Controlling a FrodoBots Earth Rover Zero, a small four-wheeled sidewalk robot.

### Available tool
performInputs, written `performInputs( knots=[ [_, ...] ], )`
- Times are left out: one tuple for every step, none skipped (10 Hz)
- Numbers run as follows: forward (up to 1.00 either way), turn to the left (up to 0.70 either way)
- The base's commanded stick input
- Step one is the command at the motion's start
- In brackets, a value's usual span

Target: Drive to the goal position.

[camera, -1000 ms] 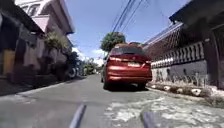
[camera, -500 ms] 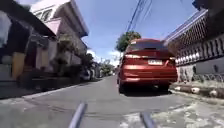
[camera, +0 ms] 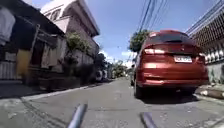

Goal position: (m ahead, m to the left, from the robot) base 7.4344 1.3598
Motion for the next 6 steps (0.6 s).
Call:
performInputs(
  knots=[
    [1.0,0.0],
    [1.0,0.0],
    [1.0,0.0],
    [1.0,0.0],
    [1.0,0.0],
    [1.0,0.0]
  ],
)
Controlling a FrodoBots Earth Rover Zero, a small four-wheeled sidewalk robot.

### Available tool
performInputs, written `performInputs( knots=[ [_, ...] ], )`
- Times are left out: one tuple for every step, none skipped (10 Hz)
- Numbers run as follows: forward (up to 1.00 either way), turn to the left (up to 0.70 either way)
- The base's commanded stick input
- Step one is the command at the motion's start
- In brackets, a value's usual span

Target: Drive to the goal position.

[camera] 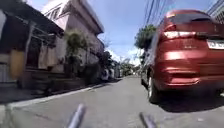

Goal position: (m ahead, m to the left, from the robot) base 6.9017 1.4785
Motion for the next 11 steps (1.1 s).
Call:
performInputs(
  knots=[
    [1.0,0.0],
    [1.0,0.0],
    [1.0,0.0],
    [1.0,0.0],
    [1.0,-0.03],
    [1.0,-0.09],
    [1.0,-0.38],
    [1.0,-0.4],
    [1.0,-0.4],
    [1.0,-0.4],
    [1.0,-0.4]
  ],
)
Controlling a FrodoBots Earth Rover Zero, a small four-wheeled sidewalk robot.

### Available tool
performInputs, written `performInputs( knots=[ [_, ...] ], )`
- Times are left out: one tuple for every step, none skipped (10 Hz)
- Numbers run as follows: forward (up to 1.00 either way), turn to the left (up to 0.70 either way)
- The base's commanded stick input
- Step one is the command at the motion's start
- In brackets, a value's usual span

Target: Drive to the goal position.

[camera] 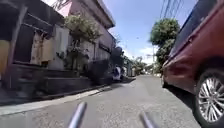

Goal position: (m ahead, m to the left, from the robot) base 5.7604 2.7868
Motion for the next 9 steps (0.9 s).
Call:
performInputs(
  knots=[
    [1.0,-0.4],
    [1.0,-0.28],
    [1.0,-0.07],
    [1.0,0.0],
    [1.0,0.0],
    [1.0,0.0],
    [1.0,0.0],
    [1.0,0.0],
    [1.0,0.0]
  ],
)
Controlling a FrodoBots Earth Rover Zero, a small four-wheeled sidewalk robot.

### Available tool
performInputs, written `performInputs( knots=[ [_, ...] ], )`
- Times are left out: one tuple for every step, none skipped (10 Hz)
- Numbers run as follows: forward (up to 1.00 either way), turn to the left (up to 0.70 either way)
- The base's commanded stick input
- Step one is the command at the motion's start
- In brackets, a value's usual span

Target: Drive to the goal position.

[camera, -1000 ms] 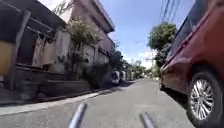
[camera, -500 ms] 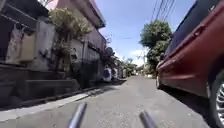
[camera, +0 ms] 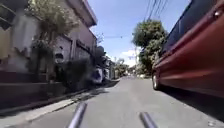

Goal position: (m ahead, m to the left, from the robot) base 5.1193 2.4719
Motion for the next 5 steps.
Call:
performInputs(
  knots=[
    [1.0,0.0],
    [1.0,0.0],
    [1.0,0.0],
    [1.0,0.0],
    [1.0,-0.4]
  ],
)
